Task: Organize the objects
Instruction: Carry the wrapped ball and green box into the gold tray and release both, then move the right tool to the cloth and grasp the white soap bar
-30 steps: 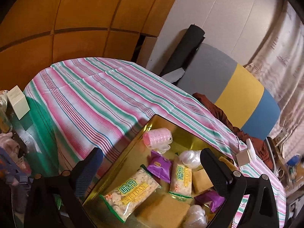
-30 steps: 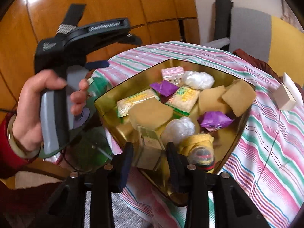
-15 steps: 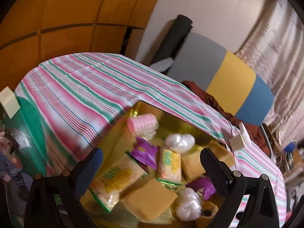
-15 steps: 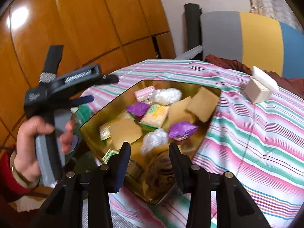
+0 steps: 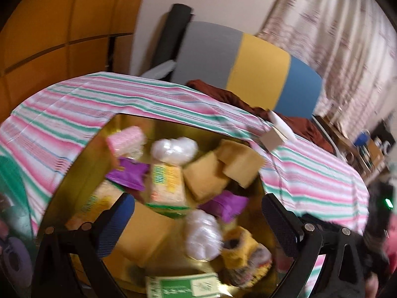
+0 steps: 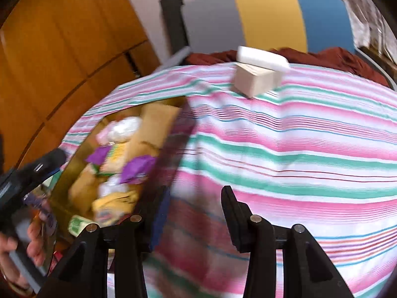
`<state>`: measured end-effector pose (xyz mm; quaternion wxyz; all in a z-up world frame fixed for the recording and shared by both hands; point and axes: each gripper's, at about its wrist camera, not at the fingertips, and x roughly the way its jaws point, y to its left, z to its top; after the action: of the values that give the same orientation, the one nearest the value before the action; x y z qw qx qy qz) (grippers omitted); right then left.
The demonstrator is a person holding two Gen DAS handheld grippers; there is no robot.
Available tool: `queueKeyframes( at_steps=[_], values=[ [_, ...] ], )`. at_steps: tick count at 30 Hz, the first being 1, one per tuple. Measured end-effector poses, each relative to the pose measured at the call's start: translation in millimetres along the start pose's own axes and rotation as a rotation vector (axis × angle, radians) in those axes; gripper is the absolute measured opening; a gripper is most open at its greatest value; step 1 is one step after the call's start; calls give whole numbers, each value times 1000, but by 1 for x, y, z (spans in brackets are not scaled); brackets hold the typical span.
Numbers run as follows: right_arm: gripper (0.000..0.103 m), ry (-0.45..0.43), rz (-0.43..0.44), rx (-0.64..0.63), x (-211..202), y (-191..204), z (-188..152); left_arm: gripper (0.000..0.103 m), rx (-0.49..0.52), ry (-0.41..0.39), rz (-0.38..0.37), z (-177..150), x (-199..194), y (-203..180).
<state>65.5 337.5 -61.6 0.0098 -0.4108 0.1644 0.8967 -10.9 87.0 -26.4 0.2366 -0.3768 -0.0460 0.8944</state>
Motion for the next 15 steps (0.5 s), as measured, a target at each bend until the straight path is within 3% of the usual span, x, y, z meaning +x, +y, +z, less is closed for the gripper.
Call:
queueKeyframes(
  at_steps=[7, 12, 15],
  values=[
    [48, -62, -91, 42, 10, -38, 69, 103, 65, 32, -41, -13, 3, -22],
    [48, -145, -177, 64, 33, -47, 151, 103, 47, 55, -67, -16, 3, -22],
    [50, -144, -239, 65, 56, -45, 196, 103, 32, 61, -67, -16, 2, -17]
  ],
)
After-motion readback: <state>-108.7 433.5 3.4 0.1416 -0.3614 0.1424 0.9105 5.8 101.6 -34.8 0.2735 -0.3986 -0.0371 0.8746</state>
